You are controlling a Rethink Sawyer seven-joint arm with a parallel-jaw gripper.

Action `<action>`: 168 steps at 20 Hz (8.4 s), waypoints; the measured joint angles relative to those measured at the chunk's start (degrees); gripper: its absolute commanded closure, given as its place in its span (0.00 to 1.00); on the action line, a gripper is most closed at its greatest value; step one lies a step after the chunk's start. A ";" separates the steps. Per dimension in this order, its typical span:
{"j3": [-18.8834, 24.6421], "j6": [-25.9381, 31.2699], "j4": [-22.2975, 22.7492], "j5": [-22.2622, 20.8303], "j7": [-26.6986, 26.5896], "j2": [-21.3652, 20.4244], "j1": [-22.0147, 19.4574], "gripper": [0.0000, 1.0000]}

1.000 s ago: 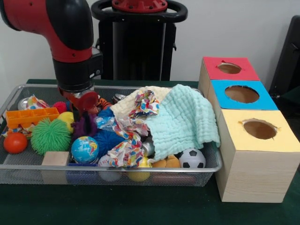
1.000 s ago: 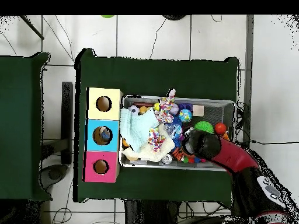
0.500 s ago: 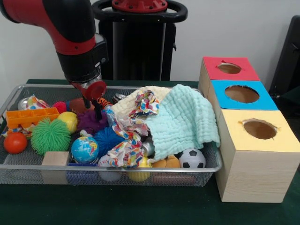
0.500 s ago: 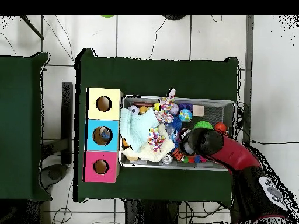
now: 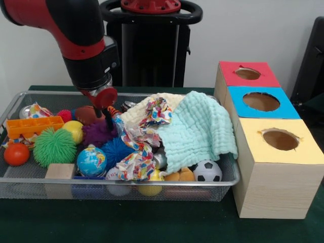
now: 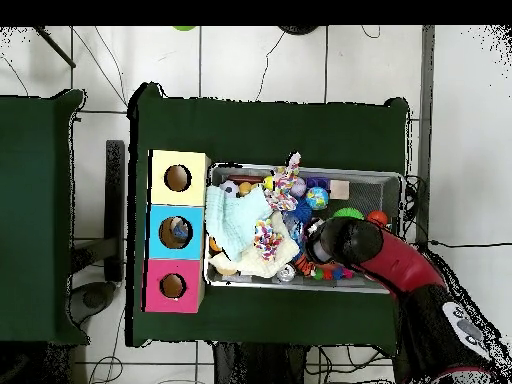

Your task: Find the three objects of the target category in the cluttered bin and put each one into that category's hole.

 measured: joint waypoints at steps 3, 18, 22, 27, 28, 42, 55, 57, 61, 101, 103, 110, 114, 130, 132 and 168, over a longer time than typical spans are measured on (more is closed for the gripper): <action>1.48 0.00 0.43 1.52 0.00 0.00 -0.41 0.00; 10.64 -0.70 4.75 1.90 0.00 -1.09 -6.79 0.00; 12.09 -0.70 5.33 1.86 0.00 -1.39 -7.44 0.00; 13.81 -0.69 5.34 1.81 0.00 -1.87 -7.43 0.00; 14.00 -0.69 5.34 1.81 0.00 -2.06 -7.43 0.00; 16.38 -9.91 6.27 0.19 0.00 -3.95 -7.37 0.00; 15.54 -9.87 7.18 -8.10 0.00 -4.08 -5.57 0.00; 15.55 -9.71 7.28 -9.00 0.00 -4.11 -5.82 0.00; 15.55 -8.36 7.45 -9.29 0.00 -4.50 -6.32 0.00; 17.13 -5.94 9.33 -21.08 0.00 -11.06 -3.68 0.00; 17.08 -7.14 9.31 -21.74 0.00 -12.34 -2.96 0.00; 16.77 -8.04 8.35 -25.34 0.00 -16.37 0.35 0.00; 16.76 -8.03 8.29 -26.48 0.00 -17.04 0.76 0.00; 13.57 -15.21 8.17 -36.05 0.00 -12.96 6.96 0.00; 12.55 -16.33 8.04 -36.64 0.00 -12.00 7.86 0.00; 4.95 -16.72 4.67 -34.74 0.00 -9.57 10.21 0.00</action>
